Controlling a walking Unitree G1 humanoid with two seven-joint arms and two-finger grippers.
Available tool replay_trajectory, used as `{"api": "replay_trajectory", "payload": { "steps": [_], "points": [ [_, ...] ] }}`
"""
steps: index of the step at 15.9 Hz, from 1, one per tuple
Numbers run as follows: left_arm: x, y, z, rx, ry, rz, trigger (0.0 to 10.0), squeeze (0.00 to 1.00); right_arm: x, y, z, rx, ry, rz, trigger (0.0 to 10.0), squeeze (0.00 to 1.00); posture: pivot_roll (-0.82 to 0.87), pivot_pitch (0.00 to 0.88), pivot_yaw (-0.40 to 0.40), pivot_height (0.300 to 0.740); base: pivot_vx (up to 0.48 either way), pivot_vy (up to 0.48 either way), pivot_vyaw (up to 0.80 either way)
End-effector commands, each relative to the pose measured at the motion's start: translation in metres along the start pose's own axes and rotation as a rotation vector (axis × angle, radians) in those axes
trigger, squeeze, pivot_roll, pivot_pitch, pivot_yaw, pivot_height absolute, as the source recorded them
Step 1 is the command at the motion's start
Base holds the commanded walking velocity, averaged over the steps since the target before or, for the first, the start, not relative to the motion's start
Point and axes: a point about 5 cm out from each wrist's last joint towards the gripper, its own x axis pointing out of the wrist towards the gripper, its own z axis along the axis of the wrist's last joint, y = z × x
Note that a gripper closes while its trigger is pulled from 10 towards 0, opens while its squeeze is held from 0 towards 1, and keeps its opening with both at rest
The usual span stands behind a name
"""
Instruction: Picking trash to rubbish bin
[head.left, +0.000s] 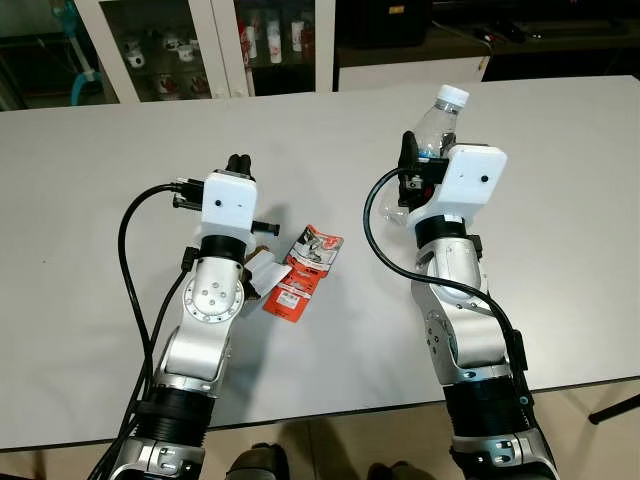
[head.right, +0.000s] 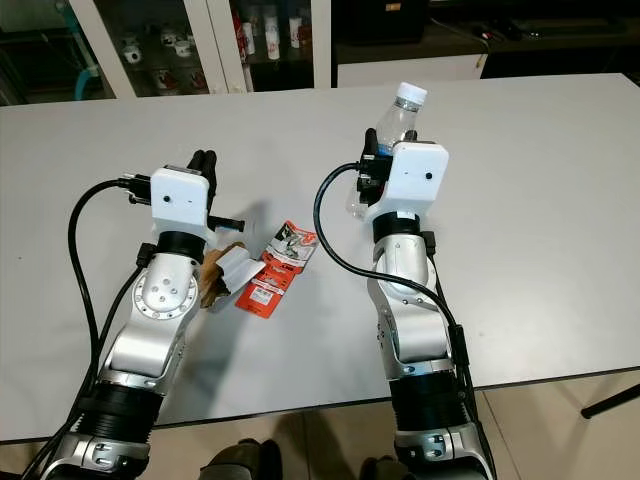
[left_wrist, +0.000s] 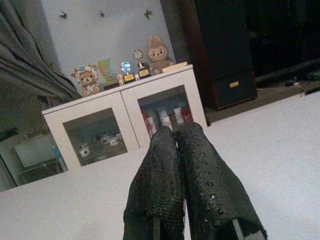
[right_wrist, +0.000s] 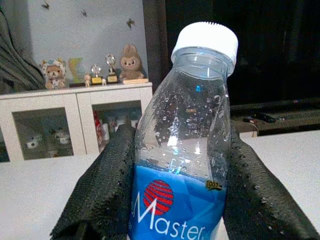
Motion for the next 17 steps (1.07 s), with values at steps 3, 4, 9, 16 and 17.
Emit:
{"api": "replay_trajectory", "payload": {
  "steps": [3,4,9,16,17],
  "points": [
    [-0.004,-0.007,-0.006,0.003,0.025,-0.025,10.0,0.0,-0.005,-0.009,-0.013,0.015,0.078,-0.048,10.0,0.0,-0.02,0.116,0.075,0.72,0.0,0.0,0.0],
    [-0.004,-0.007,-0.006,0.007,0.022,-0.03,10.0,0.0,-0.006,-0.013,-0.016,0.077,0.109,-0.092,10.0,0.0,-0.01,0.118,0.078,0.72,0.0,0.0,0.0],
    [-0.002,-0.005,-0.005,0.011,0.02,-0.019,10.0,0.0,-0.004,-0.016,-0.02,0.088,0.138,-0.099,10.0,0.0,-0.01,0.125,0.078,0.72,0.0,0.0,0.0],
    [-0.001,-0.007,-0.004,0.006,0.028,-0.028,10.0,0.0,-0.003,-0.028,-0.024,0.106,0.169,-0.141,10.0,0.0,-0.01,0.133,0.077,0.72,-0.114,0.0,0.0],
    [-0.002,-0.008,-0.005,0.006,0.03,-0.031,10.0,0.0,-0.003,-0.025,-0.023,0.12,0.164,-0.123,10.0,0.0,-0.01,0.133,0.076,0.72,-0.304,0.0,0.0]
  ]
}}
